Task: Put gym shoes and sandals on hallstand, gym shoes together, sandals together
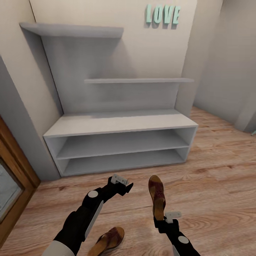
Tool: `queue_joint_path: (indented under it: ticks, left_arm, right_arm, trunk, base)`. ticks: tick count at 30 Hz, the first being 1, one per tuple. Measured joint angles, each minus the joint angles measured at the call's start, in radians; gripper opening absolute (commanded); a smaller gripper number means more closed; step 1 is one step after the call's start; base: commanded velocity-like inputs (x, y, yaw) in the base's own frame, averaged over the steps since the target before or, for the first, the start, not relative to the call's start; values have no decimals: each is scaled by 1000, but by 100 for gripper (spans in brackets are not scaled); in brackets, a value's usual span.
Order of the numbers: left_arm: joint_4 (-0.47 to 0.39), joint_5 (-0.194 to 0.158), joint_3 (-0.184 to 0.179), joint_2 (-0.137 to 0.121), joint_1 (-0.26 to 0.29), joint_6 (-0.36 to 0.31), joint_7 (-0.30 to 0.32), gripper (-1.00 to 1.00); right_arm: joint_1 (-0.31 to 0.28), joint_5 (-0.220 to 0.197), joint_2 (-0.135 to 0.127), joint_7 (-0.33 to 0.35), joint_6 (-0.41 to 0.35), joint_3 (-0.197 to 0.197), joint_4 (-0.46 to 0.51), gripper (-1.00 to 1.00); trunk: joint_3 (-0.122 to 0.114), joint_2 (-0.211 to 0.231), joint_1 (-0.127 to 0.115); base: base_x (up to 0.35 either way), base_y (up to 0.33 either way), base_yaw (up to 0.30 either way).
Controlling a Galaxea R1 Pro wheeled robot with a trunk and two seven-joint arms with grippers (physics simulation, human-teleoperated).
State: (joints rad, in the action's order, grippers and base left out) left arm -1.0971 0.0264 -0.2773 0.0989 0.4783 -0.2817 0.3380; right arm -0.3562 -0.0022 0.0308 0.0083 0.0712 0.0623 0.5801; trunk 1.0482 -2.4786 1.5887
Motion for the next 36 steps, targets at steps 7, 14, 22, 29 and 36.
queue_joint_path:
  ticks: [7,14,22,29,36]
  left_arm:
    - [0,0,0,0,0,0,0,100]
    - [0,0,0,0,0,0,0,100]
    - [0,0,0,0,0,0,0,100]
    - [0,0,0,0,0,0,0,100]
    - [0,0,0,0,0,0,0,100]
  right_arm:
    - [0,0,0,0,0,0,-1,-100]
    - [0,0,0,0,0,0,-1,-100]
    - [0,0,0,0,0,0,-2,-100]
    - [0,0,0,0,0,0,-2,-100]
    - [0,0,0,0,0,0,-2,-100]
  trunk:
    - [0,0,0]
    - [0,0,0]
    - [0,0,0]
    - [0,0,0]
    - [0,0,0]
  base:
    - [0,84,-4]
    - [0,49,0]
    - [0,273,0]
    - [0,308,0]
    - [0,256,0]
